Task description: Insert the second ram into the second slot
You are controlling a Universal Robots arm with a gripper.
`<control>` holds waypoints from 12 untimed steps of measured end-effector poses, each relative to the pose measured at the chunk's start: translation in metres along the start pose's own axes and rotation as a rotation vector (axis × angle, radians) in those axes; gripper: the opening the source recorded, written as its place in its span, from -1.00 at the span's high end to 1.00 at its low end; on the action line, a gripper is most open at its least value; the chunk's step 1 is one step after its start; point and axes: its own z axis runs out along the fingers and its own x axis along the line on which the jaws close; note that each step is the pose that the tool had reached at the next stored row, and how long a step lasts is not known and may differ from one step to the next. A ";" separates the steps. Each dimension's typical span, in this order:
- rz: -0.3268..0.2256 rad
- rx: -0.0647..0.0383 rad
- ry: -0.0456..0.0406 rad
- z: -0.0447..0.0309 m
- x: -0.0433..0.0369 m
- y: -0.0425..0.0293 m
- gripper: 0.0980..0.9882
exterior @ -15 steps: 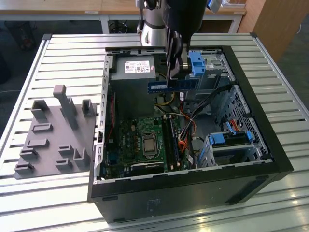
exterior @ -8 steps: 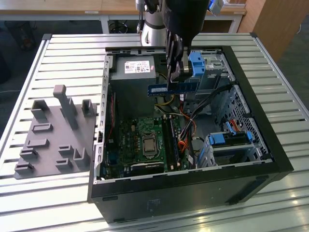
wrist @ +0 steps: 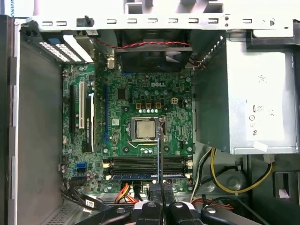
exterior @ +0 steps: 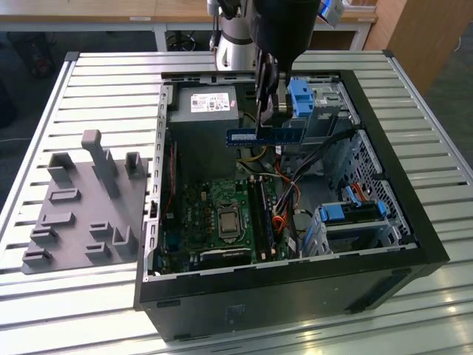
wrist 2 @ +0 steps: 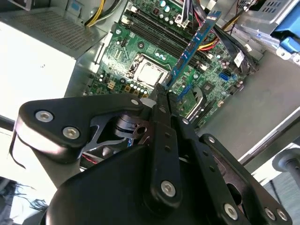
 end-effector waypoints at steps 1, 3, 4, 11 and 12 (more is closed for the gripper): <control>0.010 0.000 -0.0003 0.0000 0.0000 0.0000 0.93; 0.026 0.000 -0.0010 0.0001 0.0000 0.0000 0.93; 0.032 0.001 -0.0012 0.0001 0.0000 0.0000 0.93; 0.073 0.001 -0.0027 0.0003 0.0000 0.0000 0.93; 0.080 0.001 -0.0030 0.0003 0.0000 0.0000 0.93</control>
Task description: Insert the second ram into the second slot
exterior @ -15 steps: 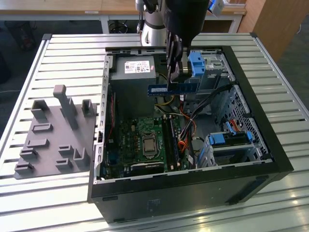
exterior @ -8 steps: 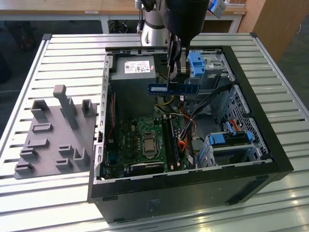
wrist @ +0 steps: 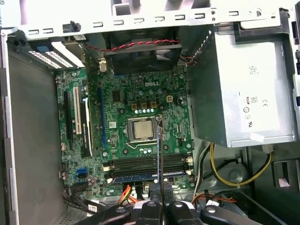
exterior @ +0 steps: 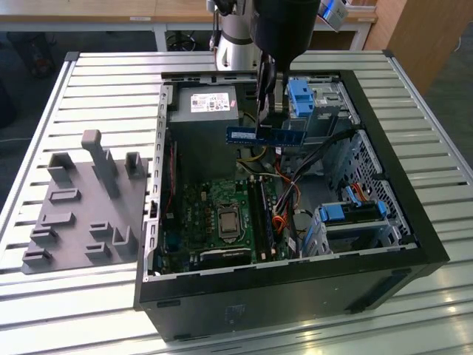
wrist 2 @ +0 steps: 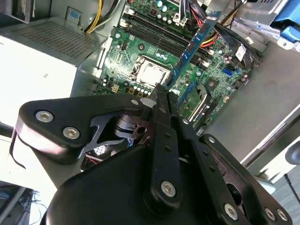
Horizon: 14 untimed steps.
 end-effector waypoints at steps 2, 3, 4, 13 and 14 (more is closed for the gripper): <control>0.014 0.000 -0.0005 0.0000 0.0000 0.0000 0.93; 0.025 0.000 -0.0009 0.0001 0.0000 0.0000 0.93; 0.037 0.001 -0.0013 0.0001 0.0000 0.0000 0.93; 0.148 0.003 -0.0055 0.0005 0.0000 0.0000 0.93; 0.161 0.003 -0.0060 0.0006 0.0000 0.0000 0.93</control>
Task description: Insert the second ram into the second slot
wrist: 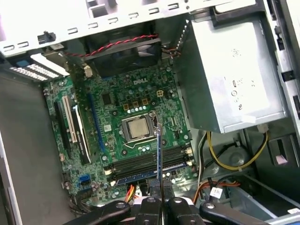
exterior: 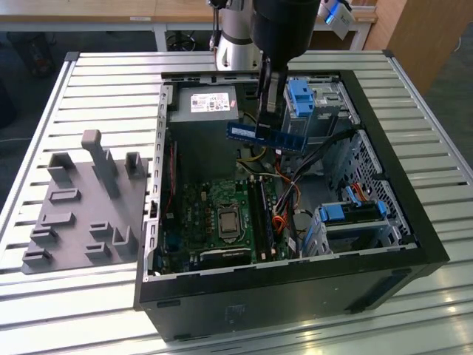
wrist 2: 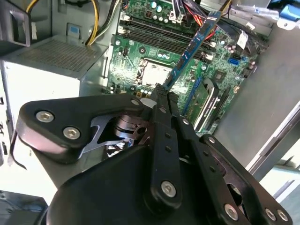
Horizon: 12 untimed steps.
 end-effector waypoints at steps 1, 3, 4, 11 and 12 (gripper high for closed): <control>0.013 0.000 -0.0004 0.0001 0.0000 0.0000 0.93; 0.038 0.001 -0.0014 0.0002 0.0000 0.0000 0.93; 0.050 0.001 -0.0019 0.0002 0.0000 0.0000 0.93; 0.120 0.002 -0.0044 0.0005 0.0000 -0.0001 0.93; 0.129 0.002 -0.0047 0.0005 0.0000 0.0000 0.93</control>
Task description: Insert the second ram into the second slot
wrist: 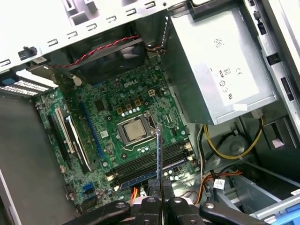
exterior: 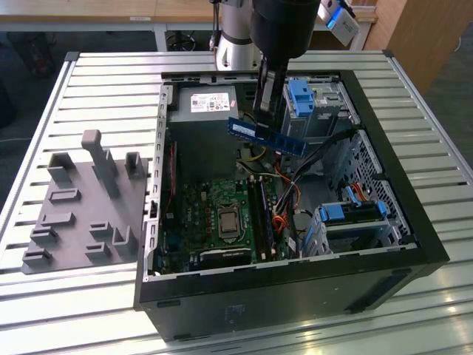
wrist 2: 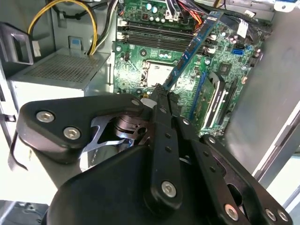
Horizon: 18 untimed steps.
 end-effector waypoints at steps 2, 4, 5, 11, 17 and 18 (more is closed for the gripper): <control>0.018 0.000 -0.0007 0.0000 0.0000 0.0000 0.93; 0.034 0.001 -0.0013 0.0001 0.0000 0.0000 0.93; 0.042 0.001 -0.0017 0.0001 0.0000 0.0000 0.93; 0.086 0.002 -0.0032 0.0002 0.0000 0.0000 0.93; 0.114 0.002 -0.0042 0.0003 0.0000 0.0000 0.93; 0.118 0.002 -0.0044 0.0003 0.0000 0.0000 0.93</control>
